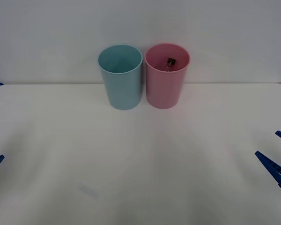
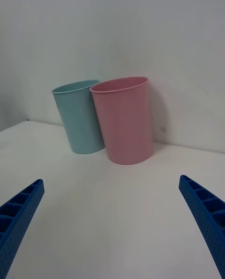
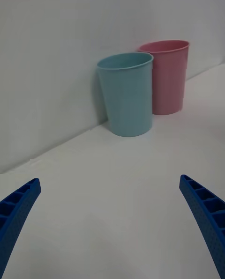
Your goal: Grasp the object on the table and drop it into the matching bin: aluminum can to the light blue bin, PET bottle to the pink bin.
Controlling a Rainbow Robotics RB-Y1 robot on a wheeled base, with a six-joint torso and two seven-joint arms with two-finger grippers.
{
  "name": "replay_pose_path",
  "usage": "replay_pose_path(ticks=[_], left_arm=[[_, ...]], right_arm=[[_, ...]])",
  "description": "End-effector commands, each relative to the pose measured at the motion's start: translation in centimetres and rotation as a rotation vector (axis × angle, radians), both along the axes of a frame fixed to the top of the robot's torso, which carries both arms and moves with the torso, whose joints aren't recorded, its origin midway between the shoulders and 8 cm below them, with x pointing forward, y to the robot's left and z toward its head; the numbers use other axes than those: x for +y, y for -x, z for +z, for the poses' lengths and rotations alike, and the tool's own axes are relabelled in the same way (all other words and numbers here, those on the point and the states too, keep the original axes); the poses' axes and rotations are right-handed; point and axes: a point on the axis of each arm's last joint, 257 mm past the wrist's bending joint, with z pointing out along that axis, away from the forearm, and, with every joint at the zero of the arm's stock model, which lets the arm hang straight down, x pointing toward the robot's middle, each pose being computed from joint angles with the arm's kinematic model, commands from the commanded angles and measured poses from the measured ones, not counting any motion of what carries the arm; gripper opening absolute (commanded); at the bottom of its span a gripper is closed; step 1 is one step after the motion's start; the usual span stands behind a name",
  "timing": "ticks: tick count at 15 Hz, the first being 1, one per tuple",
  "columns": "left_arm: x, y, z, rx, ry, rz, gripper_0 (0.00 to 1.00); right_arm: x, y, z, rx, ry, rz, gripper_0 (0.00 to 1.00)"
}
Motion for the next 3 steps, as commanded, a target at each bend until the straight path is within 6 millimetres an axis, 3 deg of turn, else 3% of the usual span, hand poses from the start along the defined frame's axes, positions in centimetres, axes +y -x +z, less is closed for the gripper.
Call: replay_pose_path(ticks=[1, 3], left_arm=[[-0.11, 0.13, -0.32, 0.01, 0.003, -0.002, 1.0], [-0.11, 0.13, -0.32, 0.01, 0.003, -0.002, 1.0]], right_arm=[[0.0, 0.0, 0.0, 0.0, 0.0, 0.0, 1.0], [0.0, 0.0, 0.0, 0.0, 0.0, 0.0, 1.0]])
